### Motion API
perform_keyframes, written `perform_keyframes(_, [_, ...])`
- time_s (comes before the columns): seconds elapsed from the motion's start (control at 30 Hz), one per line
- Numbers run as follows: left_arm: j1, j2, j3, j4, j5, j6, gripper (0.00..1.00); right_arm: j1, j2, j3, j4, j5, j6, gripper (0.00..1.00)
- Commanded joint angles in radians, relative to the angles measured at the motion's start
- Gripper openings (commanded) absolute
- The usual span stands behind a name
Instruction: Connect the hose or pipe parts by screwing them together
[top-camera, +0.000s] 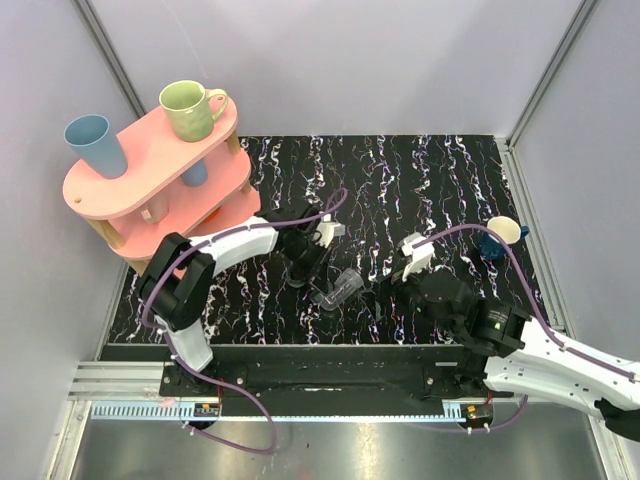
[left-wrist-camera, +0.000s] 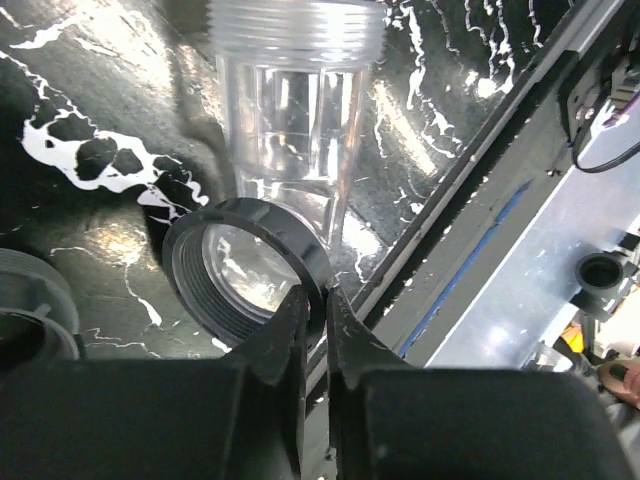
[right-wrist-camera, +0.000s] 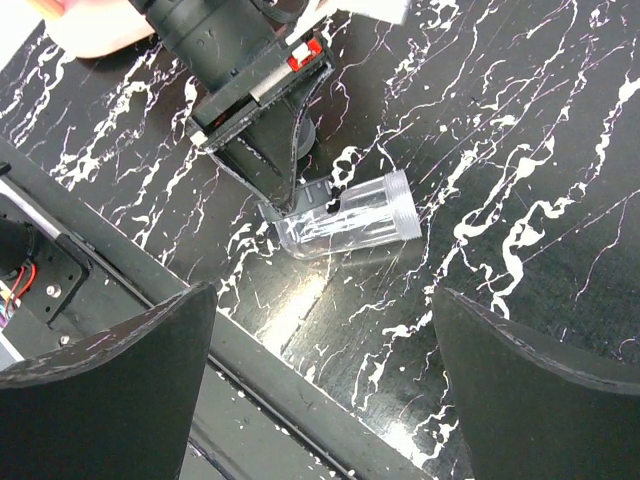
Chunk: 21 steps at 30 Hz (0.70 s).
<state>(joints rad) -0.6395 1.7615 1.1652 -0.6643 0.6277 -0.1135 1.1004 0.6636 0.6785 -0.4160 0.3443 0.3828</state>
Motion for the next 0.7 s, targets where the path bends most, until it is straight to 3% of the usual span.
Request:
perform_keyframes(0.0, [0.001, -0.068, 0.001, 0.038, 0.105, -0.021, 0.00, 0.001, 0.016, -0.011, 0.068, -0.025, -0.041, 1.00])
perform_keyframes(0.17, [0.001, -0.184, -0.083, 0.164, 0.197, -0.168, 0.00, 0.001, 0.007, -0.042, 0.173, -0.021, -0.108, 1.00])
perform_keyframes(0.3, [0.001, -0.313, -0.179, 0.389, 0.219, -0.375, 0.00, 0.001, -0.009, -0.089, 0.365, -0.088, -0.212, 1.00])
perform_keyframes(0.4, [0.000, -0.399, -0.220, 0.472, 0.213, -0.475, 0.00, 0.001, -0.006, -0.141, 0.530, -0.145, -0.333, 1.00])
perform_keyframes(0.57, [0.001, -0.534, -0.255, 0.511, 0.170, -0.555, 0.00, 0.001, 0.011, -0.223, 0.797, -0.223, -0.554, 1.00])
perform_keyframes(0.67, [0.000, -0.591, -0.269, 0.505, 0.142, -0.580, 0.00, 0.001, -0.004, -0.256, 0.871, -0.339, -0.596, 1.00])
